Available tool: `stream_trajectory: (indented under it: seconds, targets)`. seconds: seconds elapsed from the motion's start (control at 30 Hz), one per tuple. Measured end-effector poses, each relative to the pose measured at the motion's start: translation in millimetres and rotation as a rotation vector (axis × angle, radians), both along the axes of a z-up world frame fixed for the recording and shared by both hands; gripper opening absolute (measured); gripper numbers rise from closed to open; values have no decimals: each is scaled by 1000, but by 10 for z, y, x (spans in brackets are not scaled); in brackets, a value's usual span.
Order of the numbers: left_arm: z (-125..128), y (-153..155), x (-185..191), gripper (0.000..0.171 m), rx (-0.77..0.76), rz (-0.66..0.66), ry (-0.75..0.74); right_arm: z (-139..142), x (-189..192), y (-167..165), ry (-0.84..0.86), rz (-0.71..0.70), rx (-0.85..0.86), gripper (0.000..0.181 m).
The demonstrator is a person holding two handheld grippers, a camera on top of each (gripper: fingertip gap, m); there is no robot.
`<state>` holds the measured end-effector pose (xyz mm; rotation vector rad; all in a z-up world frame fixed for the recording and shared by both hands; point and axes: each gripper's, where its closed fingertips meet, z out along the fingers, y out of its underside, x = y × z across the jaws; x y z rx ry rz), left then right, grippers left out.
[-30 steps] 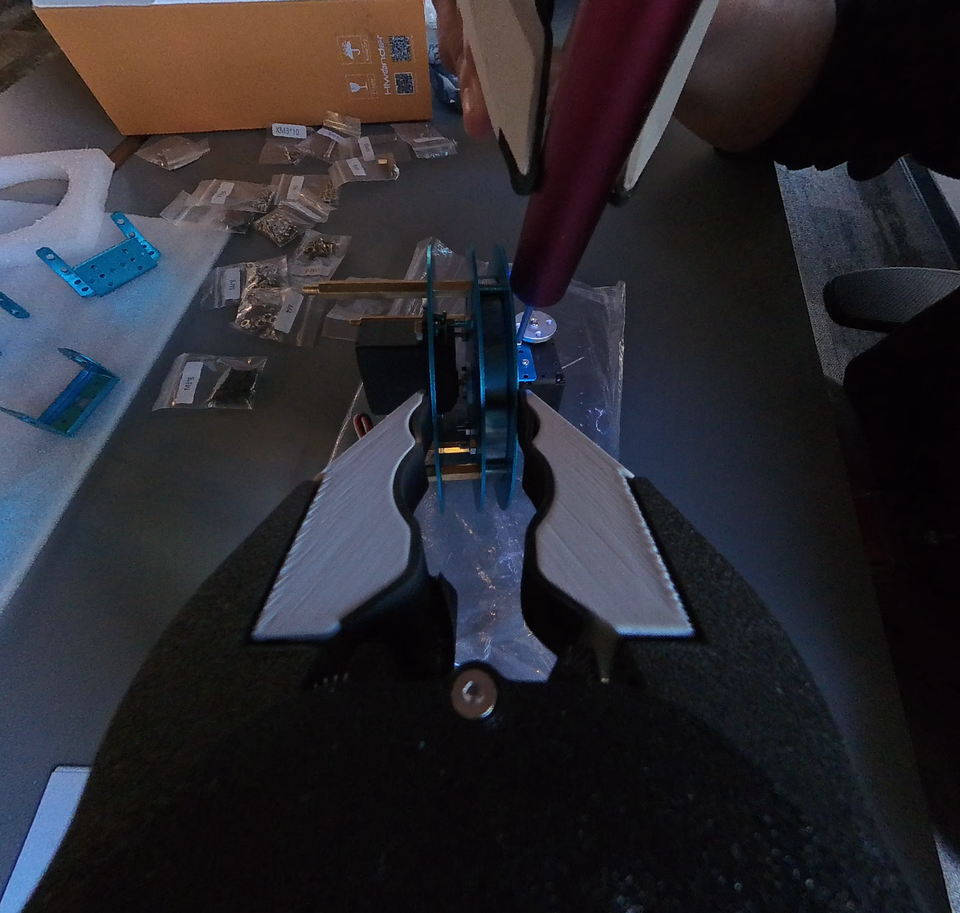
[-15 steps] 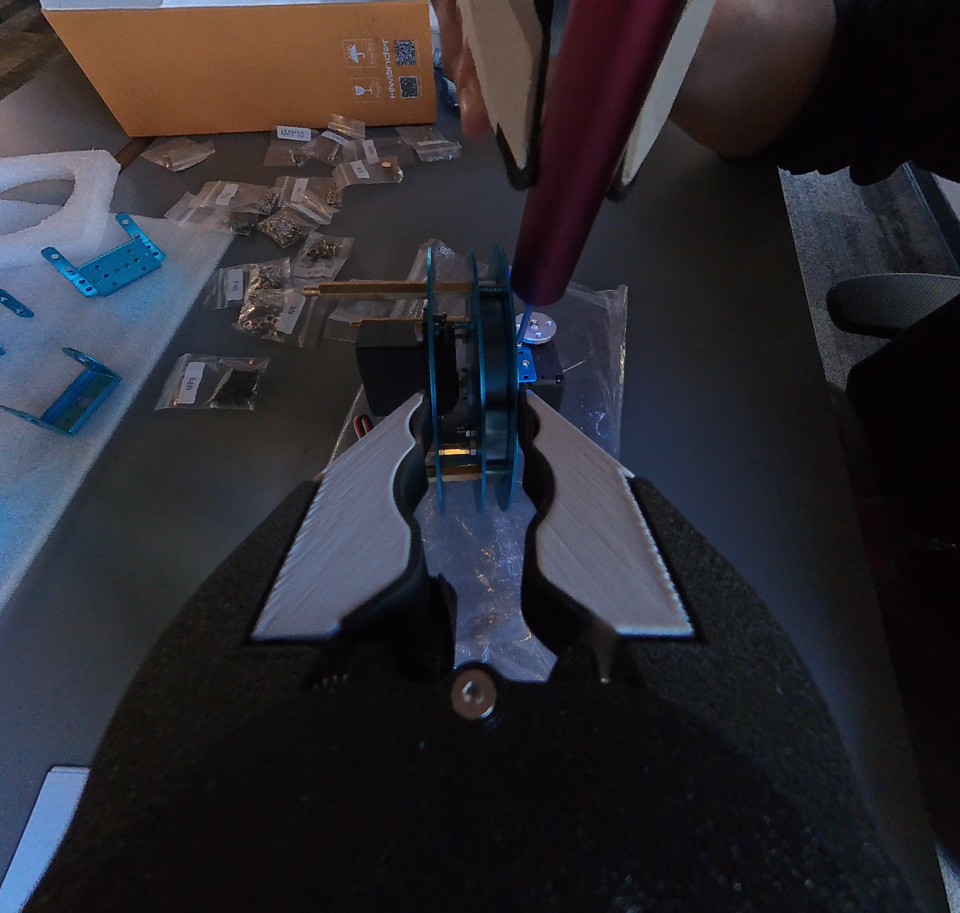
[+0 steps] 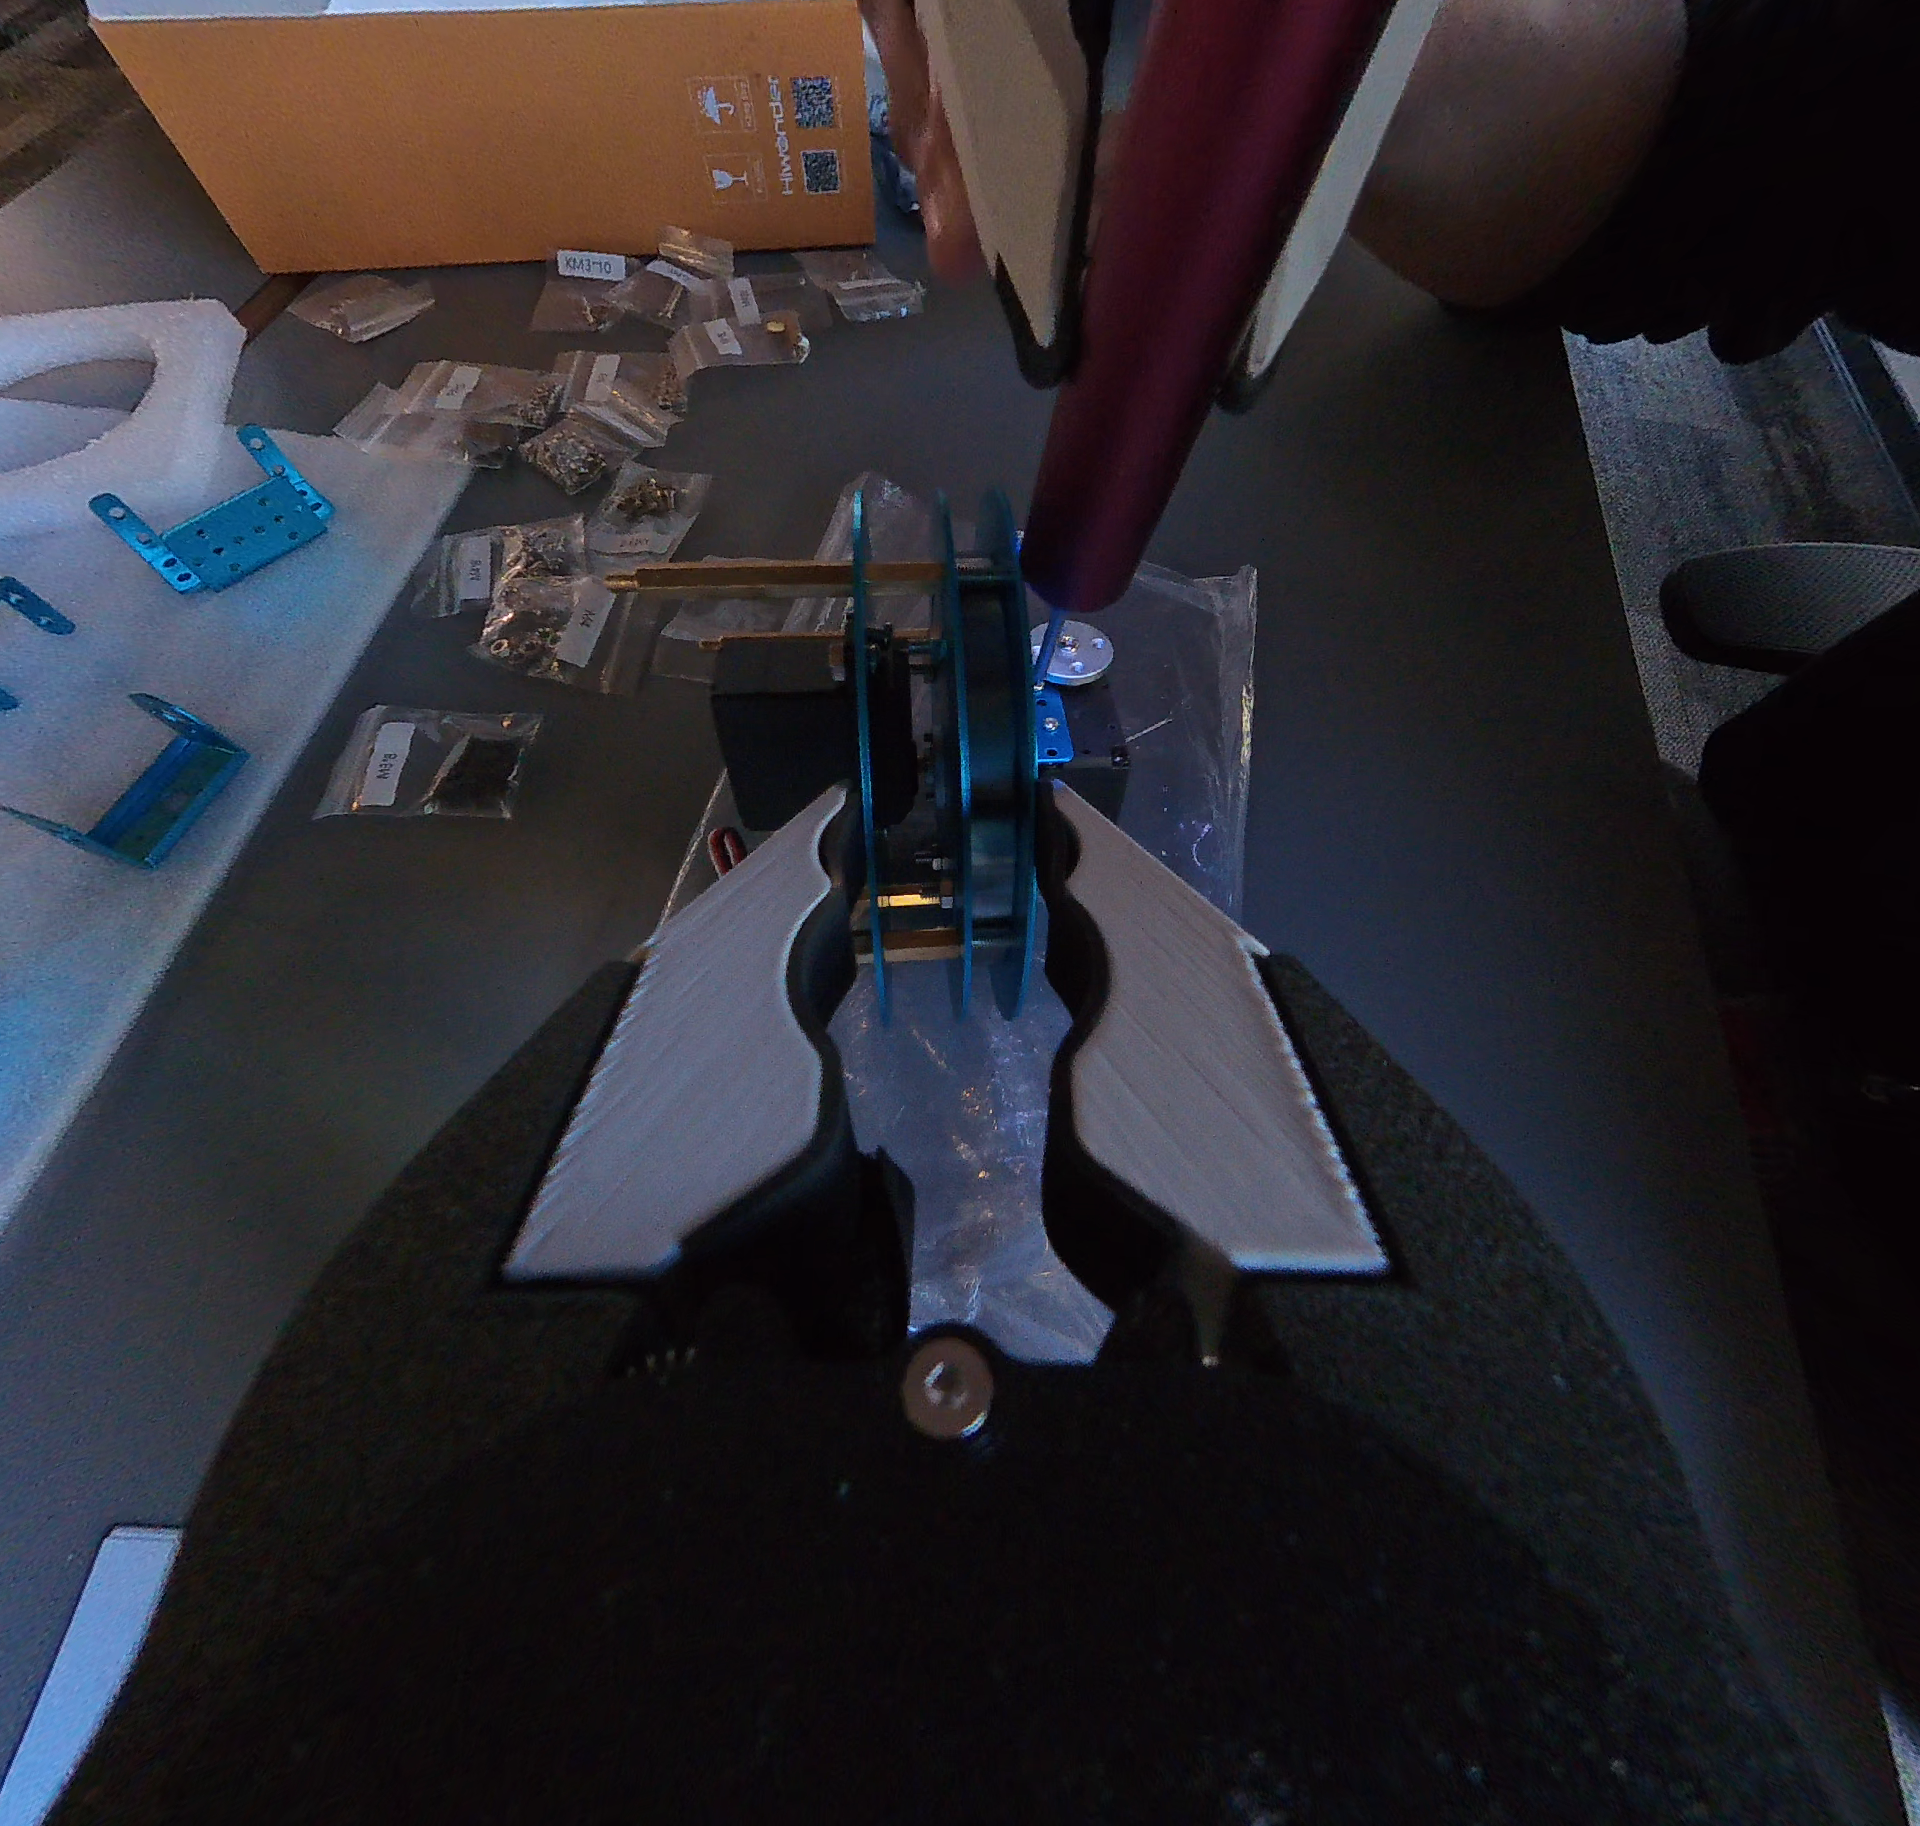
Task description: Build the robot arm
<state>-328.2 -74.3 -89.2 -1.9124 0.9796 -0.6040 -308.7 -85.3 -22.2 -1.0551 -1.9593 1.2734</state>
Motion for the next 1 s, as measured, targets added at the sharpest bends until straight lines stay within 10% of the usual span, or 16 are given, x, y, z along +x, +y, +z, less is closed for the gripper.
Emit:
stream_trajectory:
  seconds: [0.57,0.77,1.0]
  targets:
    - [-26,-1,-4,32,4,0,15,92,-47,82,58,-58,11,0]
    - [-8,32,22,32,29,18,-26,-276,242,-153,-18,-270,85,28]
    - [16,80,63,31,60,47,-39,-1080,161,-1734,-220,6,96,53]
